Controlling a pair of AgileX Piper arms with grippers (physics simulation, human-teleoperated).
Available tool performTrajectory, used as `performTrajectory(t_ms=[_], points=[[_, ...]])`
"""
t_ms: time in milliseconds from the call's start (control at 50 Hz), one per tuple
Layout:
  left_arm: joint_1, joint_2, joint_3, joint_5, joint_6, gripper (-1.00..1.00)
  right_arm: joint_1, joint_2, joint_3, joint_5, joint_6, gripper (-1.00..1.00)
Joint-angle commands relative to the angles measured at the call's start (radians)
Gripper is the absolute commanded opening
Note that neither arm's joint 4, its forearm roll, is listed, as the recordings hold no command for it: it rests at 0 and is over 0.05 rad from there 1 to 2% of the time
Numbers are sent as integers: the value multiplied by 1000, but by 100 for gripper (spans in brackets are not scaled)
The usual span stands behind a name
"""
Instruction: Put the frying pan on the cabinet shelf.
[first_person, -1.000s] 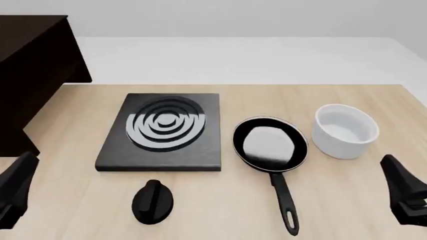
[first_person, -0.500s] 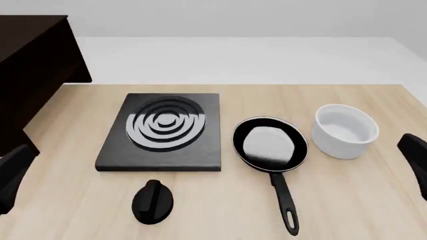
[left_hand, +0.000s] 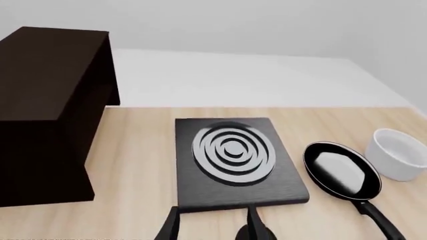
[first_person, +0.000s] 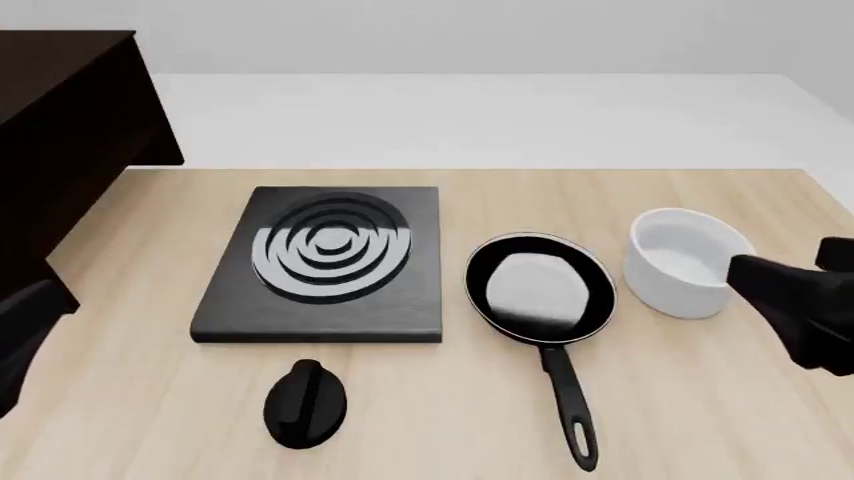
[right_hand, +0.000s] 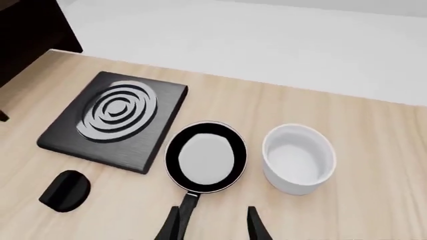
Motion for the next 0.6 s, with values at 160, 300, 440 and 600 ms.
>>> performTrajectory(t_ms=[160,300,440,600], points=[[-9,29,-37,35,14,100,82,259,-95,23,34,100],[-8,30,-33,42,64,100,108,345,-56,2,35,100],[-25,38,-52,45,32,100,85,405,-32,-40,36,100],[-39,48,-62,40,23,100,92,474,-42,-46,32,100]])
